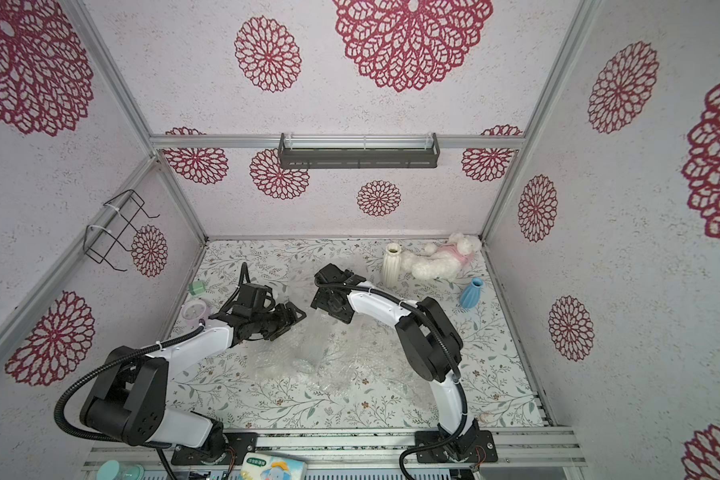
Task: Unwrap the vase from the bubble wrap
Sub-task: Pick up the vase from the bubble wrap.
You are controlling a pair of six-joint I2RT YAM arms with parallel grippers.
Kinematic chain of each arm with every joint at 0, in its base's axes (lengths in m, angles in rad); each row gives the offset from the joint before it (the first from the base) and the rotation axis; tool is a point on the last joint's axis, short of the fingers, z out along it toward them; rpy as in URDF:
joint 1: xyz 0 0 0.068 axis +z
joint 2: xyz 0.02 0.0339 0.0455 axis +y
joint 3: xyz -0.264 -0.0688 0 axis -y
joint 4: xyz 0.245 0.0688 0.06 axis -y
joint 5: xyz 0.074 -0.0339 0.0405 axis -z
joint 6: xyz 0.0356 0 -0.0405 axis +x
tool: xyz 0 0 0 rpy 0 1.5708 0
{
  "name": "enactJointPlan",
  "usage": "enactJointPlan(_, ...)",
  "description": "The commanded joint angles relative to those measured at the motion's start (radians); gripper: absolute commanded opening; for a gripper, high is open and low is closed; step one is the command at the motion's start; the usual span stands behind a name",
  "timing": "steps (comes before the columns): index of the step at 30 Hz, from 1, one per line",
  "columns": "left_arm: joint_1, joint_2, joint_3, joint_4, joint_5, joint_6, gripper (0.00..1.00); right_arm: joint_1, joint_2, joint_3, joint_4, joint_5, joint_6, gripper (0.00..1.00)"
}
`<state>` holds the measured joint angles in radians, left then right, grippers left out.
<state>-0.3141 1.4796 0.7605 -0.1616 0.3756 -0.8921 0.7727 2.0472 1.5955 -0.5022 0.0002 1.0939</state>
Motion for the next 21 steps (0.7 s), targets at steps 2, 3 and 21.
enactJointPlan(2,0.002,0.004,-0.008,0.009,0.006,-0.011,0.76,-0.022,0.038,0.065,-0.076,-0.049,0.018,0.87)
enactJointPlan(3,0.001,0.004,-0.006,0.007,0.006,-0.011,0.76,-0.025,0.054,0.081,-0.089,-0.052,0.013,0.87)
enactJointPlan(21,-0.019,0.032,0.016,0.024,0.004,-0.022,0.76,-0.013,0.143,0.106,-0.113,-0.103,0.025,0.85)
